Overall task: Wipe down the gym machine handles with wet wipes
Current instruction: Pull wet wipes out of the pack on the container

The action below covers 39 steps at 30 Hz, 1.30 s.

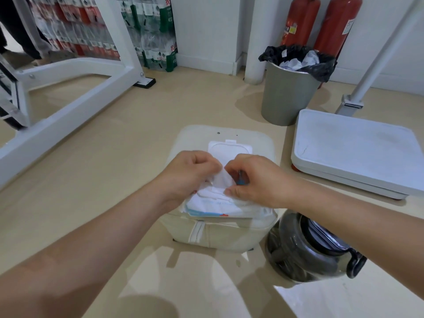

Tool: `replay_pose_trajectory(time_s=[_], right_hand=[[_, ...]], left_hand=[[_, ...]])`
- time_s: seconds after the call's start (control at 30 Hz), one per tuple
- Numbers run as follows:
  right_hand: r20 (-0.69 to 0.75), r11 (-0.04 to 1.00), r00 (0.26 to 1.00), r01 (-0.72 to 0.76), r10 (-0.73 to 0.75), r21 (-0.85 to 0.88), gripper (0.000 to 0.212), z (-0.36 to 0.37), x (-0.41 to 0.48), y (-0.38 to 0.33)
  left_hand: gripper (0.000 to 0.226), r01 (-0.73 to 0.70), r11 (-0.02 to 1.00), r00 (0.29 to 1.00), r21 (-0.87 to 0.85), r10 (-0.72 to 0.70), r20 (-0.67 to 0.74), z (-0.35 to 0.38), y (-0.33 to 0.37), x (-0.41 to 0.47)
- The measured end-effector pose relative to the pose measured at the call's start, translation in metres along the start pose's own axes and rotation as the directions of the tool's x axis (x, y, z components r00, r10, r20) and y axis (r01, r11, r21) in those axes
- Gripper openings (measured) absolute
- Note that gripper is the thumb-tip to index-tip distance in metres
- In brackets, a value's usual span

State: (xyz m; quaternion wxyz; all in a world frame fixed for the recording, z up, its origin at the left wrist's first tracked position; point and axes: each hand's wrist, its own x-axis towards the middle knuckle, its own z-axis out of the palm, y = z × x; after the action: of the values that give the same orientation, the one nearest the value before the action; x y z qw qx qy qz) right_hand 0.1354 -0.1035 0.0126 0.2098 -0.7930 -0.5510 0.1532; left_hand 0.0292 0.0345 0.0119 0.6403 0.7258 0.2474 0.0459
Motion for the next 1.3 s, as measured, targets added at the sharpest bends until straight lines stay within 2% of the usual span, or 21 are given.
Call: replay_pose_trajectory(time_s=[0.07,0.17,0.23,0.3,0.4,0.5,0.6,0.7,0.83,0.87,0.9,0.93,0.97,1.0,1.03,1.07,1.1,1.13,1.2,1.23,1.3], right_hand=[[-0.027,0.997,0.999,-0.032,0.034,0.072,0.027,0.004,0.0,0.004],[-0.03,0.95,0.994,-0.088,0.102,0.301,0.031,0.008,-0.001,0.014],[0.018,0.846,0.982,-0.169,0.186,0.505,0.031,0.0,-0.001,0.013],[0.109,0.717,0.964,-0.253,0.241,0.65,0.021,-0.008,0.001,0.016],[0.194,0.602,0.949,-0.308,0.249,0.736,0.01,-0.015,0.001,0.019],[0.199,0.432,0.946,-0.296,0.257,0.852,0.006,-0.022,0.002,0.014],[0.182,0.315,0.941,-0.272,0.286,0.909,0.009,-0.028,0.002,0.011],[0.178,0.292,0.947,-0.256,0.268,0.922,0.014,-0.036,0.001,0.012],[0.058,0.146,0.954,-0.105,0.294,0.984,0.012,-0.066,0.001,0.005],[0.033,0.143,0.95,-0.081,0.309,0.986,0.013,-0.075,-0.002,0.004],[0.024,0.204,0.951,-0.091,0.308,0.975,0.012,-0.083,-0.005,0.005],[0.04,0.346,0.959,-0.141,0.282,0.927,0.008,-0.088,-0.009,0.006],[0.087,0.555,0.964,-0.218,0.252,0.803,0.006,-0.091,-0.013,0.009],[0.142,0.777,0.956,-0.291,0.257,0.558,0.012,-0.089,-0.015,0.015],[0.173,0.912,0.937,-0.338,0.303,0.234,0.017,-0.084,-0.016,0.023],[0.155,0.936,0.923,-0.349,0.353,-0.054,0.021,-0.078,-0.016,0.029],[0.113,0.91,0.917,-0.354,0.383,-0.213,0.023,-0.071,-0.016,0.035],[0.088,0.896,0.908,-0.383,0.41,-0.224,0.027,-0.064,-0.016,0.039],[0.113,0.869,0.871,-0.488,0.478,0.081,0.034,-0.056,-0.017,0.041],[0.119,0.826,0.857,-0.515,0.501,0.229,0.039,-0.053,-0.017,0.041],[0.088,0.8,0.851,-0.517,0.517,0.303,0.045,-0.048,-0.013,0.042]], left_hand=[[0.02,0.032,0.984,0.999,-0.173,-0.03,0.009,-0.003,0.005,0.002],[0.021,0.06,0.952,0.998,-0.301,-0.06,0.007,-0.003,0.006,0.002],[0.019,0.066,0.943,0.998,-0.327,-0.06,0.027,-0.004,0.007,0.001],[0.019,0.061,0.954,0.998,-0.293,-0.053,0.034,-0.004,0.009,-0.001],[0.022,0.057,0.945,0.998,-0.322,-0.056,0.011,-0.002,0.006,0.0],[0.02,0.073,0.928,0.997,-0.366,-0.078,0.002,-0.001,0.007,0.0],[0.004,0.013,0.981,1.0,-0.193,-0.009,0.024,0.001,0.005,-0.002],[0.018,-0.053,0.994,0.998,0.095,0.055,-0.02,0.001,-0.005,-0.005],[0.018,-0.009,0.991,1.0,0.136,0.012,-0.025,0.0,-0.008,-0.006],[0.017,0.001,0.996,1.0,0.094,0.0,-0.012,-0.001,-0.008,-0.005],[0.015,0.018,1.0,1.0,0.002,-0.018,-0.005,-0.004,-0.007,-0.004],[0.014,0.039,0.994,0.999,-0.106,-0.04,-0.008,-0.005,-0.005,-0.004],[0.017,0.054,0.98,0.998,-0.192,-0.059,-0.021,-0.006,-0.004,-0.004],[0.02,0.047,0.978,0.998,-0.204,-0.056,-0.038,-0.007,-0.004,-0.005],[0.022,0.019,0.993,0.998,-0.118,-0.026,-0.056,-0.006,-0.006,-0.005],[0.025,-0.029,0.999,0.998,0.035,0.031,-0.057,-0.004,-0.009,-0.006],[0.026,-0.094,0.973,0.994,0.213,0.103,-0.033,0.0,-0.013,-0.007],[0.023,-0.171,0.907,0.984,0.385,0.177,0.018,0.002,-0.018,-0.01],[0.018,-0.29,0.726,0.956,0.623,0.254,0.15,0.001,-0.027,-0.015],[0.029,-0.345,0.612,0.935,0.712,0.289,0.205,-0.002,-0.031,-0.017],[0.038,-0.427,0.319,0.871,0.846,0.398,0.289,-0.008,-0.033,-0.02]])
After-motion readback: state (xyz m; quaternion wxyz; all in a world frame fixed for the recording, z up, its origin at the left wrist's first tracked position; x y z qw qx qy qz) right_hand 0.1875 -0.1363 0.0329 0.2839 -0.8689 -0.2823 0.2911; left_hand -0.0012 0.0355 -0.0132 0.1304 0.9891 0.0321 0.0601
